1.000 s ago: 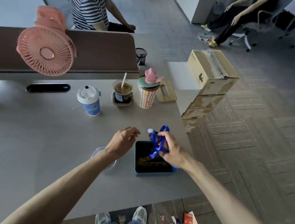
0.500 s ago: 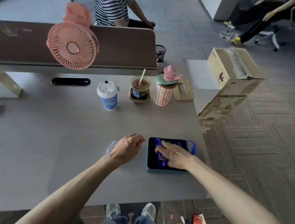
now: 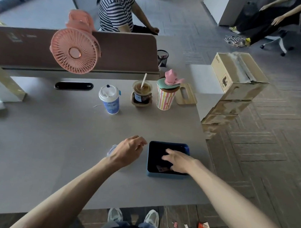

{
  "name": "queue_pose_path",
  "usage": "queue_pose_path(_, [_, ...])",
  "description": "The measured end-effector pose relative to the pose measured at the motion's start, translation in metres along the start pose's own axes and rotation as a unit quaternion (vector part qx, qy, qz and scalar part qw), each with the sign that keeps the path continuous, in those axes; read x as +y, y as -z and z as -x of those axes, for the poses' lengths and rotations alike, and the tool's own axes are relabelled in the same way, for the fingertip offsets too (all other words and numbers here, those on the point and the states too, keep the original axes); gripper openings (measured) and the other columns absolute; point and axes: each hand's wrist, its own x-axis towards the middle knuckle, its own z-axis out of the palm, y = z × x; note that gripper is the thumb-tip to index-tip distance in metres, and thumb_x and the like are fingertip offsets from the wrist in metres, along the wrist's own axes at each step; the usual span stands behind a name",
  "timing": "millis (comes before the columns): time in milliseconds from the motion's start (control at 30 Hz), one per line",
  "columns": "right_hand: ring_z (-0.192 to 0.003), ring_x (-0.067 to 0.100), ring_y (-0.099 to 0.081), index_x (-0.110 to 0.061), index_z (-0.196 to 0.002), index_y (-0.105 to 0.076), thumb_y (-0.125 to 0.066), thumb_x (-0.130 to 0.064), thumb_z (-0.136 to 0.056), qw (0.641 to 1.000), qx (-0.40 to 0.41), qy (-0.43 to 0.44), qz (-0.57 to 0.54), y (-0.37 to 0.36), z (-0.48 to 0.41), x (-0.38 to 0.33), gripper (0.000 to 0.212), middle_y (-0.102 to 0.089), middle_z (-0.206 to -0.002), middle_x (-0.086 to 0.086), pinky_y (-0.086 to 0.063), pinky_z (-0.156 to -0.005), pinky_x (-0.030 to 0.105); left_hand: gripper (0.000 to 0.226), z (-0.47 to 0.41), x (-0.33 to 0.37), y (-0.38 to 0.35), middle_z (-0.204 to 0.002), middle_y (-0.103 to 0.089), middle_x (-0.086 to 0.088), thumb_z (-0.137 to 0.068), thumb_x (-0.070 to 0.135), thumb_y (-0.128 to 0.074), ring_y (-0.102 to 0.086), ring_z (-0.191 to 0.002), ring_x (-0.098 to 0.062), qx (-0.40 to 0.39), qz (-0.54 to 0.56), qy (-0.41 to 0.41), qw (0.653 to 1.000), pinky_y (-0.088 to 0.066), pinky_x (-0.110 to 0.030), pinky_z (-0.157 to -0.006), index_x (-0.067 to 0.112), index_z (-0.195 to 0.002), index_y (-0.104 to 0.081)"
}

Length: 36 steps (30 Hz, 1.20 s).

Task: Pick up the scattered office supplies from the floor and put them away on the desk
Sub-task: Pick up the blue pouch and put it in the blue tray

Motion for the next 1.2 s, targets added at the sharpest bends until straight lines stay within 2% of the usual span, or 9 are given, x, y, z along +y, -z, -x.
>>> queue_pose_path(67, [-0.133,0.029,-0.039,-0.02,-0.142,-0.044,-0.057,-0.015,-0.092,0.998,0.055,-0.004,-0.022,0.002,0.006,0.004,0.052,-0.03,-0.151,0.007,-0.04,-0.104,0.042,0.025,0.002,0.001,-0.001,-0.103,-0.066,0.003,-0.088,0.014,-0.048,-0.064,-0.091,-0.02,-0.002,-0.006,0.007,1.0,-0.051,-0.029,-0.078,0.02,-0.106,-0.064])
queue_pose_path(167, [-0.134,0.029,-0.034,-0.02,-0.141,-0.044,-0.058,-0.023,-0.091,0.99,0.088,-0.027,0.103,0.003,0.017,0.016,0.051,-0.035,-0.149,0.009,-0.034,-0.106,0.04,0.026,0.005,0.007,-0.005,-0.106,-0.066,0.003,-0.09,0.012,-0.048,-0.063,-0.093,-0.019,0.003,-0.029,0.011,1.0,-0.042,-0.018,-0.073,0.019,-0.109,-0.064])
queue_pose_path(333, [-0.113,0.028,-0.05,-0.015,-0.116,-0.056,-0.057,-0.004,-0.087,0.958,0.049,-0.037,0.279,0.006,0.022,0.012,0.031,-0.063,-0.113,0.008,-0.037,-0.091,0.034,0.026,0.009,0.024,-0.009,-0.111,-0.065,0.007,-0.093,0.015,-0.046,-0.062,-0.097,-0.014,0.035,-0.064,0.019,0.997,-0.027,-0.008,-0.067,0.02,-0.113,-0.063])
queue_pose_path(467, [-0.091,0.028,-0.06,-0.014,-0.092,-0.059,-0.046,0.007,-0.085,0.977,0.202,-0.064,-0.019,0.006,0.012,0.006,0.026,-0.061,-0.096,0.008,-0.038,-0.07,0.03,0.026,0.013,0.031,-0.011,-0.107,-0.067,0.006,-0.091,0.013,-0.048,-0.063,-0.096,-0.016,0.049,-0.048,0.035,0.997,-0.029,-0.007,-0.069,0.019,-0.109,-0.065])
queue_pose_path(567, [-0.098,0.026,-0.06,-0.014,-0.109,-0.063,-0.05,-0.005,-0.089,0.957,0.156,-0.086,-0.231,-0.002,0.005,-0.003,0.025,-0.059,-0.111,0.005,-0.045,-0.073,0.029,0.023,0.017,0.032,-0.017,-0.102,-0.068,0.004,-0.089,0.009,-0.051,-0.064,-0.091,-0.019,0.047,-0.033,0.048,0.997,-0.033,-0.008,-0.069,0.016,-0.104,-0.067])
queue_pose_path(700, [-0.112,0.025,-0.056,-0.023,-0.126,-0.056,-0.065,-0.03,-0.084,0.965,0.016,-0.073,-0.251,-0.005,0.013,-0.007,0.043,-0.05,-0.128,0.002,-0.049,-0.092,0.034,0.024,0.025,0.032,-0.028,-0.102,-0.067,-0.007,-0.085,0.004,-0.054,-0.065,-0.085,-0.027,0.019,-0.015,0.022,0.999,-0.047,-0.025,-0.072,0.01,-0.103,-0.067])
queue_pose_path(967, [-0.135,0.027,-0.039,-0.018,-0.148,-0.036,-0.04,-0.028,-0.102,0.955,0.27,-0.069,-0.105,-0.004,0.074,-0.018,0.047,-0.039,-0.151,0.007,-0.039,-0.107,0.038,0.058,0.046,0.049,-0.027,-0.146,-0.037,-0.01,-0.09,0.029,-0.057,-0.042,-0.13,-0.029,-0.028,-0.06,0.03,0.997,-0.038,-0.036,-0.105,0.011,-0.141,-0.038])
queue_pose_path(1100, [-0.142,0.025,-0.032,-0.019,-0.149,-0.034,-0.045,-0.029,-0.101,0.907,0.385,-0.02,-0.169,-0.031,0.108,-0.042,0.051,-0.033,-0.155,0.007,-0.034,-0.113,0.042,0.065,0.073,0.061,-0.019,-0.156,-0.018,-0.008,-0.094,0.039,-0.048,-0.021,-0.142,-0.027,-0.041,-0.107,-0.004,0.993,-0.025,-0.038,-0.115,0.014,-0.148,-0.022])
queue_pose_path(1200, [-0.142,0.017,-0.031,-0.019,-0.148,-0.036,-0.05,-0.029,-0.099,0.855,0.446,-0.009,-0.264,-0.048,0.151,-0.074,0.052,-0.034,-0.154,0.004,-0.026,-0.115,0.028,0.065,0.104,0.068,-0.016,-0.156,-0.019,-0.01,-0.094,0.041,-0.046,-0.024,-0.141,-0.028,-0.022,-0.113,-0.058,0.992,-0.027,-0.041,-0.114,0.012,-0.148,-0.025])
